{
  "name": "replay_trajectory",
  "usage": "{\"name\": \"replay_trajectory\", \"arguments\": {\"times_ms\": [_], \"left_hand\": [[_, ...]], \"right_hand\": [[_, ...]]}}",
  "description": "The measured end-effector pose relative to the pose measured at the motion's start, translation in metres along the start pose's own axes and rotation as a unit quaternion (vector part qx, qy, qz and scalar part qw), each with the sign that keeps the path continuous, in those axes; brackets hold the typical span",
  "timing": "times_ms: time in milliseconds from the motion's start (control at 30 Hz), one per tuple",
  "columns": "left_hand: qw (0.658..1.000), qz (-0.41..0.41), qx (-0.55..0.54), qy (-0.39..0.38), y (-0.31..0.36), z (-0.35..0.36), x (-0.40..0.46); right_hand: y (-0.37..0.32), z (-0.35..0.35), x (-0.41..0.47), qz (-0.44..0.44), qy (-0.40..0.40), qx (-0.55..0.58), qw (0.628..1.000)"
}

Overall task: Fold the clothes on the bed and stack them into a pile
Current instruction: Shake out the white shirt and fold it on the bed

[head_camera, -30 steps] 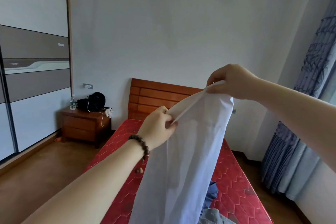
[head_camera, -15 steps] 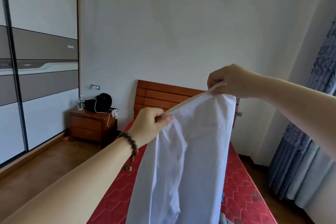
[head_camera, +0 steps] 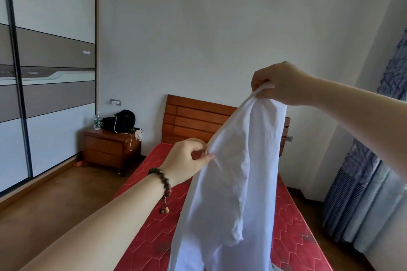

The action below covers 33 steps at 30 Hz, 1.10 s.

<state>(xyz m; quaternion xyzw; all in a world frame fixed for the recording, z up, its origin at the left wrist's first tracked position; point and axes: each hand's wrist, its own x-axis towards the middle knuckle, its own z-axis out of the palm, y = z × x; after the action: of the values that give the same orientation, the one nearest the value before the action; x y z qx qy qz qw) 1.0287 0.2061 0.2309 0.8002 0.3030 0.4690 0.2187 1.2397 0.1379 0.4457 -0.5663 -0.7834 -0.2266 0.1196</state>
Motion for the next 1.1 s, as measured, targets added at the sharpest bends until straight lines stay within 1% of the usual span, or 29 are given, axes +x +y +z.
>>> {"name": "replay_trajectory", "arguments": {"times_ms": [200, 333, 400, 500, 567, 633, 700, 833, 900, 967, 1033, 1100], "left_hand": [[0.999, -0.053, 0.008, 0.004, -0.011, 0.034, -0.011], [0.994, -0.085, 0.051, 0.036, -0.024, 0.065, -0.031], [0.990, -0.117, 0.070, 0.025, -0.034, 0.083, -0.048], [0.986, -0.159, 0.048, -0.005, -0.047, 0.102, -0.076], [0.982, -0.190, 0.000, 0.005, -0.055, 0.101, -0.085], [0.970, -0.238, -0.047, 0.021, -0.064, 0.089, -0.086], [0.958, -0.279, -0.062, 0.033, -0.076, 0.069, -0.083], [0.950, -0.300, -0.060, 0.061, -0.092, 0.015, -0.068], [0.953, -0.287, -0.068, 0.067, -0.095, -0.017, -0.055], [0.960, -0.259, -0.087, 0.056, -0.094, -0.048, -0.041], [0.969, -0.235, -0.067, 0.029, -0.089, -0.073, -0.029], [0.975, -0.215, -0.050, 0.027, -0.081, -0.092, -0.015]], "right_hand": [[0.000, -0.003, 0.001, -0.007, 0.012, 0.005, 1.000], [0.005, -0.003, 0.002, 0.007, 0.020, -0.004, 1.000], [0.009, -0.002, 0.001, 0.015, 0.026, 0.000, 1.000], [0.015, 0.002, 0.000, 0.036, 0.027, 0.010, 0.999], [0.021, 0.007, -0.003, 0.053, 0.020, 0.014, 0.998], [0.029, 0.013, -0.006, 0.072, 0.015, 0.019, 0.997], [0.038, 0.020, -0.011, 0.095, 0.011, 0.027, 0.995], [0.057, 0.035, -0.022, 0.135, 0.000, 0.045, 0.990], [0.067, 0.041, -0.027, 0.155, 0.000, 0.061, 0.986], [0.075, 0.044, -0.029, 0.173, 0.003, 0.084, 0.981], [0.080, 0.047, -0.029, 0.184, 0.015, 0.101, 0.978], [0.083, 0.049, -0.026, 0.192, 0.026, 0.100, 0.976]]}}
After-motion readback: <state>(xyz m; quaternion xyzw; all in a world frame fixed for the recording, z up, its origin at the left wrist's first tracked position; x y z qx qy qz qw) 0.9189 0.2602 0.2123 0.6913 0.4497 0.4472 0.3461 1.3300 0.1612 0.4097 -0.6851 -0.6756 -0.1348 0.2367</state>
